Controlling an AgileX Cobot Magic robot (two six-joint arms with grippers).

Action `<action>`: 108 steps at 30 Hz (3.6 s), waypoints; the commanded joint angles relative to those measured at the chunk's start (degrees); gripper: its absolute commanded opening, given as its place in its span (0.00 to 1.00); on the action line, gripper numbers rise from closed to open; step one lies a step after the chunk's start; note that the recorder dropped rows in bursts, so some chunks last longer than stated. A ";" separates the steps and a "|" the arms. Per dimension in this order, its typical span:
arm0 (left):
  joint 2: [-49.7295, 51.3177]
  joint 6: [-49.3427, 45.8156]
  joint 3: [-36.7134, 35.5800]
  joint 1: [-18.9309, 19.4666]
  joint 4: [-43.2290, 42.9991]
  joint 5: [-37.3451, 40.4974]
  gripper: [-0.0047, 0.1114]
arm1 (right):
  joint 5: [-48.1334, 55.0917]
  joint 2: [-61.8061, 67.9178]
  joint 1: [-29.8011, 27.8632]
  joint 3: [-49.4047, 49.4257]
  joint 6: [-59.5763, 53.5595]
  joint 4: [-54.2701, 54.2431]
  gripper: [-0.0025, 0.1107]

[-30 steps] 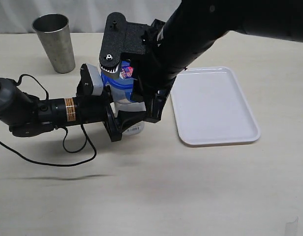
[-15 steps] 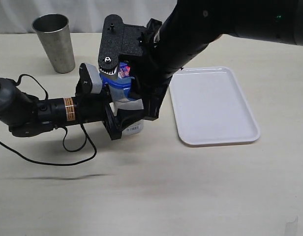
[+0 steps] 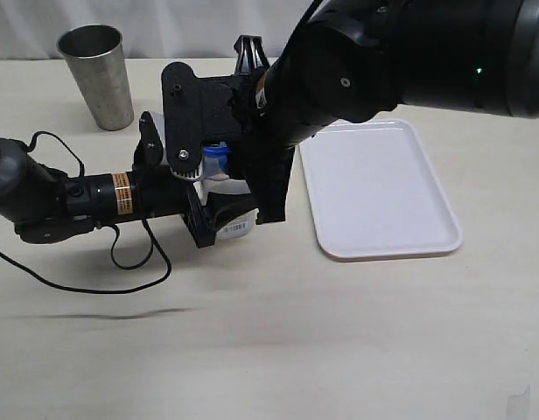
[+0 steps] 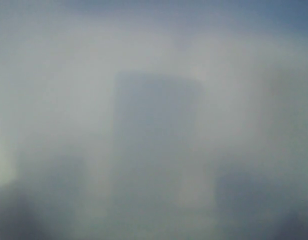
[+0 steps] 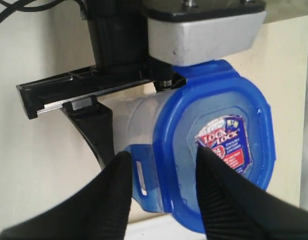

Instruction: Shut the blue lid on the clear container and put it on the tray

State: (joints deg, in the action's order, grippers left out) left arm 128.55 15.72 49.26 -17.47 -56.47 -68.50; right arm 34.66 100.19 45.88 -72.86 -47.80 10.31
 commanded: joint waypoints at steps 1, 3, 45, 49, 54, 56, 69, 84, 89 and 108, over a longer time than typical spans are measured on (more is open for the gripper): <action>0.04 -0.72 0.20 -0.56 -2.47 -1.20 0.04 | 3.02 3.86 0.19 1.84 1.06 -1.69 0.34; 0.04 -0.72 0.20 -0.56 -2.59 -1.20 0.04 | 3.02 5.14 0.19 1.84 1.67 -0.38 0.34; 0.04 -3.36 0.20 -0.56 -2.77 -1.47 0.04 | 8.04 2.13 0.28 0.64 10.05 0.41 0.35; 0.04 -3.36 0.20 -0.56 -3.12 -1.47 0.04 | 10.38 -0.39 0.28 -1.07 9.76 -1.86 0.36; 0.04 -4.36 0.20 -0.56 -3.64 -1.47 0.04 | 14.76 -3.85 0.28 -3.90 7.98 -6.83 0.36; 0.04 -6.08 0.20 -0.56 -3.98 -1.47 0.04 | 16.40 -5.14 0.28 -5.09 7.98 -8.69 0.36; 0.04 -28.74 0.20 -0.56 -8.53 -1.47 0.04 | 24.05 -4.97 -8.17 -12.39 3.53 -22.48 0.36; 0.04 -33.51 0.20 -0.56 -6.87 -1.47 0.04 | 34.42 7.10 -8.45 -22.01 -4.01 -23.34 0.36; 0.04 -33.51 0.20 -0.56 -6.87 -1.47 0.04 | 34.16 7.59 -8.45 -21.31 -3.41 -23.03 0.36; 0.04 -30.94 0.20 -0.56 -7.14 -1.47 0.04 | 35.31 13.39 -8.45 -21.31 -1.42 -22.73 0.36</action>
State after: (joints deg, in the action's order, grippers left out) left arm 128.60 -18.33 49.65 -17.54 -64.47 -69.79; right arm 67.77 110.22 37.46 -95.54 -49.84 -13.85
